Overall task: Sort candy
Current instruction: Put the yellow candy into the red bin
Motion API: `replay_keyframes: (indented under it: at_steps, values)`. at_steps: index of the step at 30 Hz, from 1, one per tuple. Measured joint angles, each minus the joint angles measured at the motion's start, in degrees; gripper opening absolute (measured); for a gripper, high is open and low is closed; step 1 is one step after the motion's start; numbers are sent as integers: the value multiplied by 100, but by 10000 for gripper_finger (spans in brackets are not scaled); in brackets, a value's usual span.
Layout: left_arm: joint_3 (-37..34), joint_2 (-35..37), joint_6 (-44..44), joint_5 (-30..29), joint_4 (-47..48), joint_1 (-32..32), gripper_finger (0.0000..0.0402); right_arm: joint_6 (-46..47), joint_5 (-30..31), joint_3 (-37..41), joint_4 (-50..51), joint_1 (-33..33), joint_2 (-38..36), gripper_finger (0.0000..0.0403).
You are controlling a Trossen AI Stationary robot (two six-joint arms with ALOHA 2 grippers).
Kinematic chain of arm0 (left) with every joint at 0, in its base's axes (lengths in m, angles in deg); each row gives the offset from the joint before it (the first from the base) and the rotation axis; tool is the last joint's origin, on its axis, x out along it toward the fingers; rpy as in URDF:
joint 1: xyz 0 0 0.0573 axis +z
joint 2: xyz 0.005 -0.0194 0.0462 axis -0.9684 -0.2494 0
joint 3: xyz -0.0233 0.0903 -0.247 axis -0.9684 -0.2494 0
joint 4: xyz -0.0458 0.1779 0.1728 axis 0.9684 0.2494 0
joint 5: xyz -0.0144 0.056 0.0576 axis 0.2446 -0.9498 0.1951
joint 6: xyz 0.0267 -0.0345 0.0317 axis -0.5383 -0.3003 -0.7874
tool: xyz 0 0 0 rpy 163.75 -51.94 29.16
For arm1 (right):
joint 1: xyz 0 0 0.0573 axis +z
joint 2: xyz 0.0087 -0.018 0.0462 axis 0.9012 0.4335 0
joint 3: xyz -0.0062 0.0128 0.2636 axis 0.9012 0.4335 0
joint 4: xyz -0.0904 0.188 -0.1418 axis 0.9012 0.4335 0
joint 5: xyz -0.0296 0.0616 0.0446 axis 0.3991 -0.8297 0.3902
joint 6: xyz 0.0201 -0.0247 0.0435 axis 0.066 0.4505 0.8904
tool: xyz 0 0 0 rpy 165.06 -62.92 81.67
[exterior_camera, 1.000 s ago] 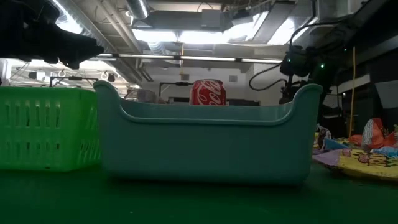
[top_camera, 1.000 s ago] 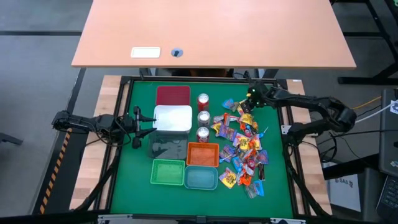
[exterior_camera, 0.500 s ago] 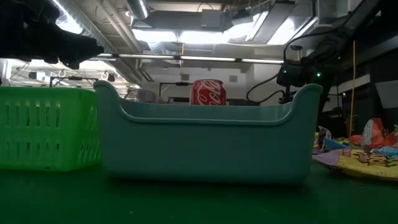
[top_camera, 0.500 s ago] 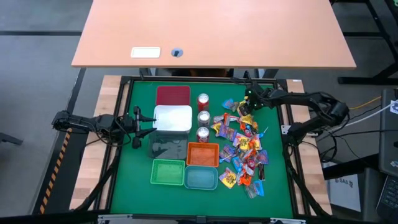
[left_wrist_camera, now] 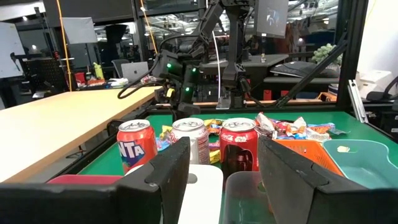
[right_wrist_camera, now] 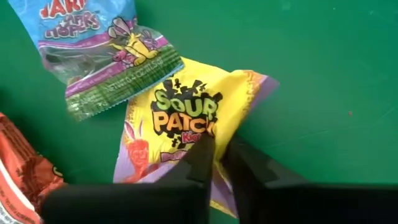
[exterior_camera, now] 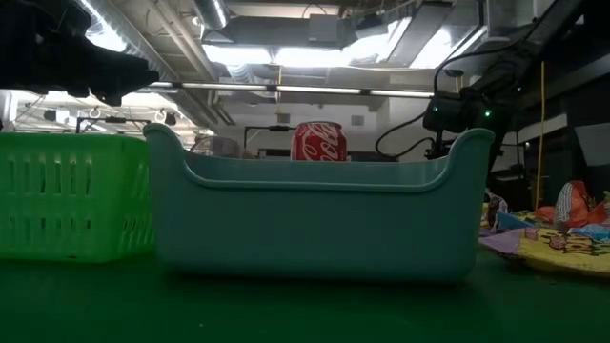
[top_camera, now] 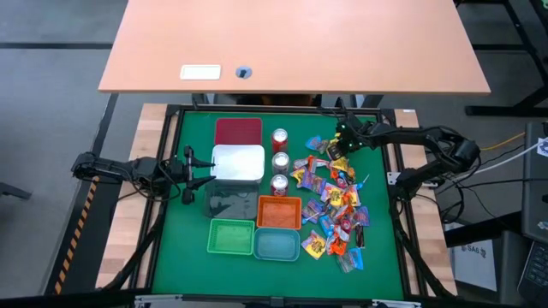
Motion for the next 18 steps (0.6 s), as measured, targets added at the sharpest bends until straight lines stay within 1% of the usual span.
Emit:
replay_keyframes:
  at_steps: [1, 3, 6, 9, 12, 18]
  values:
    - [0, 0, 0, 1, -1, 0, 178, -2, 2, 0, -1, 0, -2, 16]
    - [0, 0, 0, 1, 0, 0, 178, -36, 4, 0, -10, 0, -2, 8]
    - [0, 0, 2, 1, -2, 0, 178, -46, 17, -40, 32, 0, -1, 17]
    - [0, 0, 2, 1, -1, 0, 178, -178, 65, -237, 229, -4, 17, 13]
    - [0, 0, 2, 1, -1, 0, 178, -418, 160, -618, 391, -4, 15, 5]
    - [0, 0, 2, 0, -1, 0, 178, -656, 557, -1673, 1169, -4, 11, 4]
